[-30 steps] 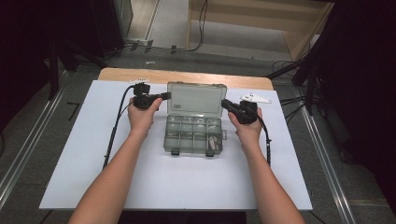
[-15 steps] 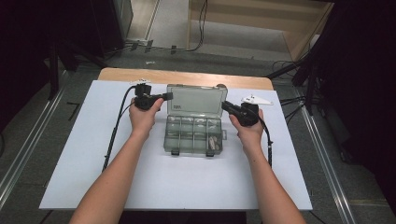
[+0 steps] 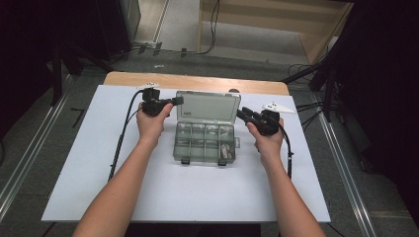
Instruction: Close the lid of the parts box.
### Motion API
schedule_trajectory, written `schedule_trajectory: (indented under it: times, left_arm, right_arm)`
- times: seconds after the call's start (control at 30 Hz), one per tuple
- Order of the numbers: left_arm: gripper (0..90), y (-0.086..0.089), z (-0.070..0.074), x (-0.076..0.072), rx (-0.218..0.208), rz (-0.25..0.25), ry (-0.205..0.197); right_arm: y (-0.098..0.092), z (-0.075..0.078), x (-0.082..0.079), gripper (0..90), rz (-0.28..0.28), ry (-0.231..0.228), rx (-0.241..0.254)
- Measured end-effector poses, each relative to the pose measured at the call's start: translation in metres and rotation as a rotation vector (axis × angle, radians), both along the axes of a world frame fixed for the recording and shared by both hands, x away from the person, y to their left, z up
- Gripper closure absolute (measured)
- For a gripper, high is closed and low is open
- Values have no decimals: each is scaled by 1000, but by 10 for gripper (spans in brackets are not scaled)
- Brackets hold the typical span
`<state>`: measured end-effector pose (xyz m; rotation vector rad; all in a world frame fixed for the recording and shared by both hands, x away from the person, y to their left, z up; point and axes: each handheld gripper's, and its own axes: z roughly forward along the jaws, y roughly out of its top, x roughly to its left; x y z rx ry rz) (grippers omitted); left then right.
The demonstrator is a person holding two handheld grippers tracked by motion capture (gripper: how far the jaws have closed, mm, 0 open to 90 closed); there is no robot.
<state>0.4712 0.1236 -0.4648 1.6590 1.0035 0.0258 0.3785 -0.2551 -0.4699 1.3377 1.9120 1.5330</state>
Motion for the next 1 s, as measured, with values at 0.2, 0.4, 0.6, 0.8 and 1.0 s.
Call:
schedule_trajectory:
  times: [0.2,0.4,0.6,0.8,1.0]
  left_arm:
    - [888,-1,1,-1,7,0,1]
    - [888,-2,3,-4,17,-11,-5]
    - [888,-3,6,-8,21,-30,-18]
    - [888,-2,8,-14,28,-32,-36]
    - [887,-2,8,-21,27,-35,-43]
  right_arm:
    - [-14,3,-5,684,-24,3,-15]
    - [-11,7,-1,837,-57,30,-24]
    - [-2,11,5,879,-58,42,11]
    - [4,15,3,879,-48,36,19]
    - [5,15,-4,879,-44,34,2]
